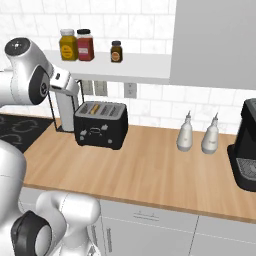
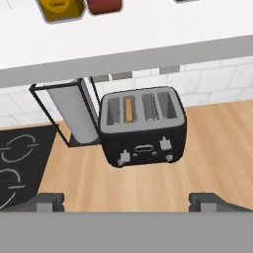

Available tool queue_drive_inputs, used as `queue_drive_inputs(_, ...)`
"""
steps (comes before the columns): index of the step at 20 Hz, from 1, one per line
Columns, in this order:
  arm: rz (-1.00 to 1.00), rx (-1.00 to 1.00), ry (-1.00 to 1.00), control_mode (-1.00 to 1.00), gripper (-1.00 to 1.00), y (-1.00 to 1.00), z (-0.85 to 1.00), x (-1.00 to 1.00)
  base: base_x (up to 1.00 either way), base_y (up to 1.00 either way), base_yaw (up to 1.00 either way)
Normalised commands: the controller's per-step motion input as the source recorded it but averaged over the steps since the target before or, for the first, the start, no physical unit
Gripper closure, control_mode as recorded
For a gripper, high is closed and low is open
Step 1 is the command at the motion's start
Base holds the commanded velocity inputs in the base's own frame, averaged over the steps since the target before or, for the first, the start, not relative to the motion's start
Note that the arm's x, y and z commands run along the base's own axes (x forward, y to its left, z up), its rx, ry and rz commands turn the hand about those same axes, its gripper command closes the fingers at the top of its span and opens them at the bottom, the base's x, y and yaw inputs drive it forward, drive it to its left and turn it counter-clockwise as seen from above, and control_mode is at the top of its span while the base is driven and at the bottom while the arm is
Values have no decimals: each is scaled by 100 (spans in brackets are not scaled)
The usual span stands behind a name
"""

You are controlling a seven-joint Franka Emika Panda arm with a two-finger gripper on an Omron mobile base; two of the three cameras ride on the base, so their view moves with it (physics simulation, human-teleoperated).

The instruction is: Start the toaster. Once the lever pops up, take the bread to the plate on the dining counter.

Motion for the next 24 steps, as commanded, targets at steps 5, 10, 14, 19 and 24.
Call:
queue_drive_inputs(5,0,0,0,-100,-100,0,0,0,0,0,0)
queue_drive_inputs(10,0,0,0,-100,-100,0,0,0,0,0,0)
queue_drive_inputs(14,0,0,0,-100,-100,0,0,0,0,0,0)
queue_drive_inputs(19,0,0,0,-100,-100,0,0,0,0,0,0)
queue_drive_inputs(24,0,0,0,-100,-100,0,0,0,0,0,0)
